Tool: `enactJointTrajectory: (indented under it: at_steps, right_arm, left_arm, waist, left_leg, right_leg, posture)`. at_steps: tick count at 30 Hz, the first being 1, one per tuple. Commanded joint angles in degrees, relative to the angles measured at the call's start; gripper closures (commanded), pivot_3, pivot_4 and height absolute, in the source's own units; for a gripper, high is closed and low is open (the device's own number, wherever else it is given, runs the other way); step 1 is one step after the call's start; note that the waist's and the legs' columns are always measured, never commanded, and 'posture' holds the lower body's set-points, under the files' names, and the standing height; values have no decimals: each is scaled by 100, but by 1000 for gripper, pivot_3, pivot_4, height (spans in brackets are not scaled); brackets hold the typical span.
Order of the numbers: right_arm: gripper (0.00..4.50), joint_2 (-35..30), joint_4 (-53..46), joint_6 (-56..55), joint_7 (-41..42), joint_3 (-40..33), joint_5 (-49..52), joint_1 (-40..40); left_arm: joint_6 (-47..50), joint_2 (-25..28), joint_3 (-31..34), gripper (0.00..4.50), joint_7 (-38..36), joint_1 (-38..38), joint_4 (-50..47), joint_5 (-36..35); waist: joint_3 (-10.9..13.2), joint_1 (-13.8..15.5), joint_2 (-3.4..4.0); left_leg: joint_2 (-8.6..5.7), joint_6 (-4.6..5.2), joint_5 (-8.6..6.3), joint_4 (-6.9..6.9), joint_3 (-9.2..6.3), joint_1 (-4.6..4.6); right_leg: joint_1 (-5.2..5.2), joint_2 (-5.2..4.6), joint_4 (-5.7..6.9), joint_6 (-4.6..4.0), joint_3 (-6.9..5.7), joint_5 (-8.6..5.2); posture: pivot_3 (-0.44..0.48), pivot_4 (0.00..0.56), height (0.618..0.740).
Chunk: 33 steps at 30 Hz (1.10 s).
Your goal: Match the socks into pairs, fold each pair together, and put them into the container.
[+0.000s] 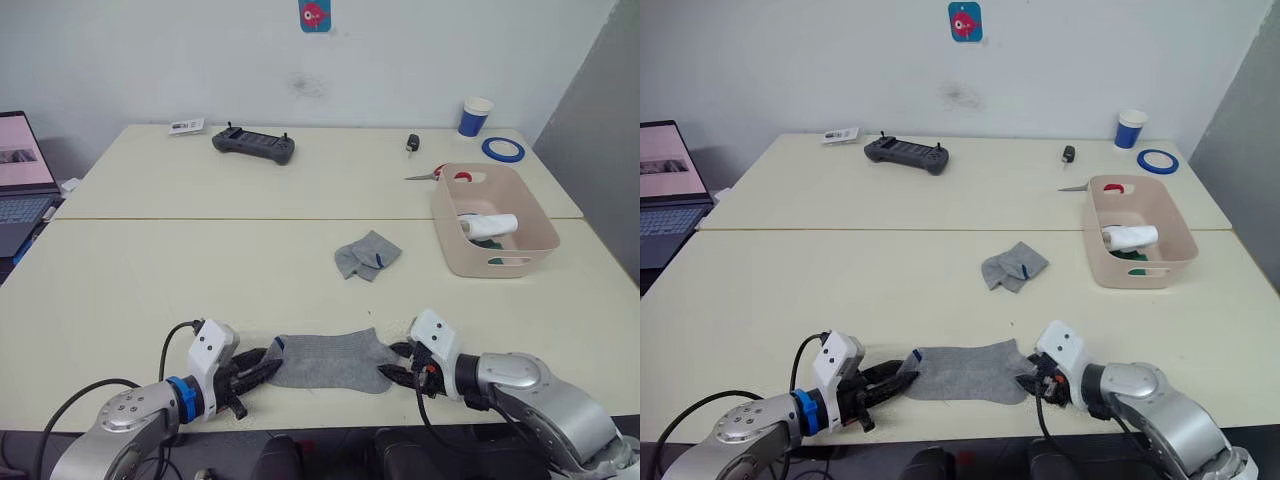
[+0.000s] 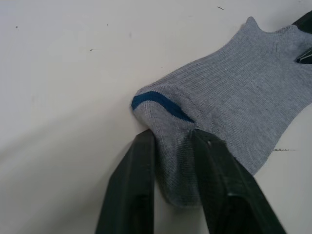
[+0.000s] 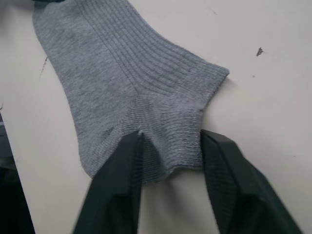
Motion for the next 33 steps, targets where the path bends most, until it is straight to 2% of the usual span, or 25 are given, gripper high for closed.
enactJointTrajectory:
  at_steps: [1,4,5,8,14,17,22,28,33]
  right_arm:
    - [1302,-81,-269,10,-20,-294,114,-66]
    - [226,-207,-363,-49,52,-344,145,-22]
    - [0,-249,-390,-72,68,-363,154,-7]
    - [0,-372,-432,-225,157,-459,190,16]
    - [0,-400,-555,-454,557,-777,659,-54]
    - [0,-428,-606,-467,626,-859,828,-100]
    - [0,-205,-576,-635,273,-1107,788,-316]
    - [0,-348,49,-1498,-218,-1041,-309,-817]
    - [0,-313,961,-2281,-314,-317,-1313,-1451]
  left_arm:
    - [-24,70,316,2037,76,206,-71,-1]
    - [-89,190,565,1184,-25,352,-81,-53]
    - [-133,237,660,874,-54,376,-68,-49]
    - [-171,383,971,12,-217,379,-1,-170]
    - [-427,482,1307,12,-316,-150,229,-223]
    - [-488,443,1247,12,-320,-549,237,-259]
    - [-393,462,910,12,-378,-1398,150,-379]
    - [-208,617,558,12,-574,-2170,276,-436]
    - [-331,558,290,12,-612,-2365,374,-259]
  waist:
    - [0,0,0]
    - [0,-7,1]
    - [1,-11,1]
    - [2,-12,2]
    - [3,1,0]
    - [4,11,-2]
    - [4,4,-2]
    - [5,-5,-2]
    - [5,-24,-2]
  left_leg:
    - [0,0,0,0,0,0]
    - [2,0,0,-2,-1,0]
    - [3,0,0,-5,-1,0]
    - [4,0,0,-9,-2,1]
    - [2,0,0,-8,2,-4]
    - [1,0,0,-6,0,-5]
    - [1,0,0,-6,1,-6]
    - [0,0,0,-7,4,-6]
    - [3,0,0,-12,3,-6]
  right_leg:
    - [0,0,0,0,0,0]
    - [-2,1,0,-2,-1,-1]
    - [-4,2,0,-3,-1,-2]
    - [-6,4,0,-8,-2,-5]
    - [-6,2,-4,-8,-2,-5]
    - [-4,2,-5,-6,-4,-4]
    - [-3,3,-5,18,-4,10]
    - [-5,4,-5,31,-2,18]
    - [-8,8,-4,28,-2,16]
  posture:
    - [0,150,740]
    - [0,150,740]
    - [0,150,740]
    - [0,150,740]
    - [0,150,740]
    - [0,150,740]
    - [0,150,740]
    - [0,150,740]
    - [0,150,740]
